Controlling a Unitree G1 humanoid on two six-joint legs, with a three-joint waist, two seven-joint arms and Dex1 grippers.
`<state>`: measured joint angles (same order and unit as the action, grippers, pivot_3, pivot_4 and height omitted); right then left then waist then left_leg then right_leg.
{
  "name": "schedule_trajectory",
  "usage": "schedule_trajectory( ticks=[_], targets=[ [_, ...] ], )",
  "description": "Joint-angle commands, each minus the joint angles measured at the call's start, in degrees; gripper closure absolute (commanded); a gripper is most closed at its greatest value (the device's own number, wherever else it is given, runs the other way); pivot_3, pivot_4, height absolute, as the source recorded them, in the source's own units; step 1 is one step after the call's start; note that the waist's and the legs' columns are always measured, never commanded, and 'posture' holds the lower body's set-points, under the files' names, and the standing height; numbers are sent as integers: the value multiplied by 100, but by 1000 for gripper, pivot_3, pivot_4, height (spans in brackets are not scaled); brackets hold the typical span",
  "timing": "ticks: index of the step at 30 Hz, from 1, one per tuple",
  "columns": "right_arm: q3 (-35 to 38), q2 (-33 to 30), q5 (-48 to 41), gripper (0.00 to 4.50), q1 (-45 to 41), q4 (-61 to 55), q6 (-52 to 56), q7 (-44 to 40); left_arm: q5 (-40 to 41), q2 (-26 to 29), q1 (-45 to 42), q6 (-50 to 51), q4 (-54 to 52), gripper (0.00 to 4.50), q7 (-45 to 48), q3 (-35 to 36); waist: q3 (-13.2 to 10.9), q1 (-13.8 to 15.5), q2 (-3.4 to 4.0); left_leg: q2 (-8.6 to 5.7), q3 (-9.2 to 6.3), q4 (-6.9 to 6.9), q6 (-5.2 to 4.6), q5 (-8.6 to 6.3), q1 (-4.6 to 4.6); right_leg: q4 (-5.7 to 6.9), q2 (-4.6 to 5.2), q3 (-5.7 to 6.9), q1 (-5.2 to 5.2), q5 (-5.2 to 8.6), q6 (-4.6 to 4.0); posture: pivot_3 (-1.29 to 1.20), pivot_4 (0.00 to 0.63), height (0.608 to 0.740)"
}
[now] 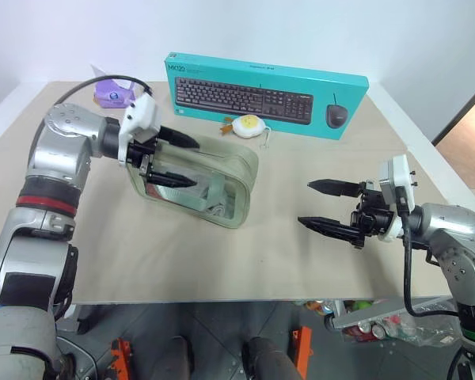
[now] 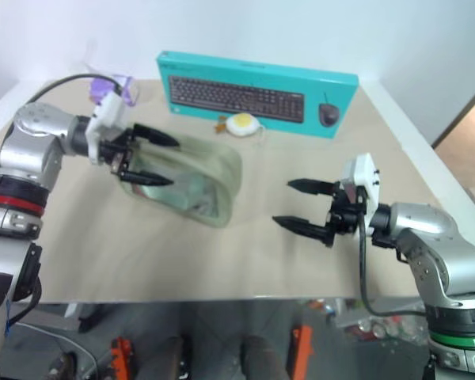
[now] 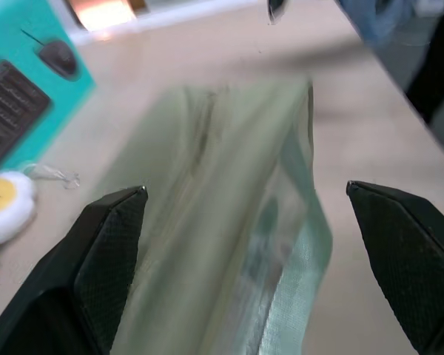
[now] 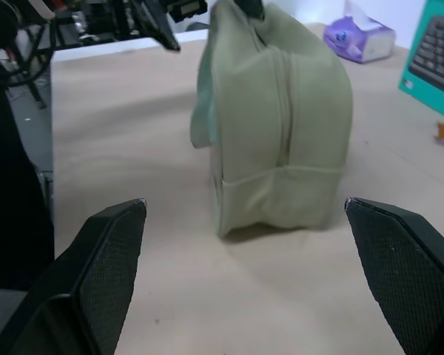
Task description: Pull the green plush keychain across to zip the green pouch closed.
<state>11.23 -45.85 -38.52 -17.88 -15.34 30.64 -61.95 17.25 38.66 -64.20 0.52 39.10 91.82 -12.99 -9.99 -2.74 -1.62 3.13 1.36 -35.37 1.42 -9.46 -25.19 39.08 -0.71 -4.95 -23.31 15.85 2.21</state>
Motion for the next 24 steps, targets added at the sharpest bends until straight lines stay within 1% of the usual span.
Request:
schedule_trajectory(
  ticks=[1, 2, 3, 5, 7, 8, 12, 13, 15, 19, 24],
  targets=[
    [237, -4, -46, 0, 113, -255, -129, 126, 58, -10, -554, -413, 334, 413, 68, -422, -1, 11, -2, 1, -4, -1, 0, 0, 0, 1, -1, 5, 1, 0, 0, 0, 150, 740],
    [254, 5, -41, 0, 148, -269, -149, 156, -50, -57, -672, -626, 525, 647, 68, -509, -1, 13, -2, 0, -11, -2, 0, 0, -2, 1, -1, 9, 2, 2, 3, 0, 150, 740],
    [260, 6, -42, 0, 171, -278, -168, 179, -116, -85, -760, -799, 691, 1194, 68, -585, -1, 13, -2, -1, -12, -3, 0, 0, -2, 2, -1, 9, 3, 5, 8, 0, 150, 740],
    [269, 8, -50, 0, 199, -290, -182, 222, -207, -141, -905, -1075, 984, 1769, 68, -694, -1, 16, -2, -3, -12, -7, 0, 0, -2, 2, 0, 9, 6, 5, 8, 0, 150, 740],
    [275, 19, -36, 0, 230, -288, -216, 272, -301, -222, -995, -1403, 1215, 2573, 68, -765, -1, 15, -2, -4, -11, -10, 0, 0, -1, 2, 1, 7, 6, 5, 10, 0, 150, 740],
    [276, 24, -30, 0, 238, -282, -234, 293, -318, -251, -1025, -1513, 1293, 2860, 68, -793, -1, 15, -3, -3, -12, -10, 0, 0, -1, 2, 1, 8, 7, 5, 10, 0, 150, 740],
    [249, 17, -43, 0, 272, -287, -267, 326, -348, -316, -1092, -1794, 1485, 4266, 68, -904, -1, 15, -2, -3, -15, -9, 0, 0, -1, 4, 0, 10, 7, 4, 9, 0, 150, 740],
    [239, 16, -39, 0, 268, -283, -275, 335, -353, -341, -1111, -1823, 1525, 4491, 68, -913, -1, 15, -2, -3, -15, -9, 0, 0, -1, 4, 0, 10, 7, 4, 9, 0, 150, 740],
    [225, 14, -25, 0, 269, -267, -302, 340, -323, -392, -1141, -1829, 1548, 4491, 68, -930, -1, 15, -2, -3, -15, -10, 0, 0, -1, 5, 1, 10, 8, 4, 9, 0, 150, 740],
    [216, 11, -5, 0, 249, -236, -334, 354, -125, -633, -1275, -1475, 1366, 4491, 68, -796, -1, 53, -2, -8, -20, -14, 0, 0, -2, 5, 5, 14, 13, 5, 11, 0, 150, 740],
    [225, 24, 92, 0, 186, -118, -437, 396, -408, -1151, -1535, -1188, 1239, 4491, -19, -594, -1, 126, -2, -17, -28, -22, 0, 0, -10, 4, 11, 19, 16, 9, 18, 0, 150, 740]
  ],
)
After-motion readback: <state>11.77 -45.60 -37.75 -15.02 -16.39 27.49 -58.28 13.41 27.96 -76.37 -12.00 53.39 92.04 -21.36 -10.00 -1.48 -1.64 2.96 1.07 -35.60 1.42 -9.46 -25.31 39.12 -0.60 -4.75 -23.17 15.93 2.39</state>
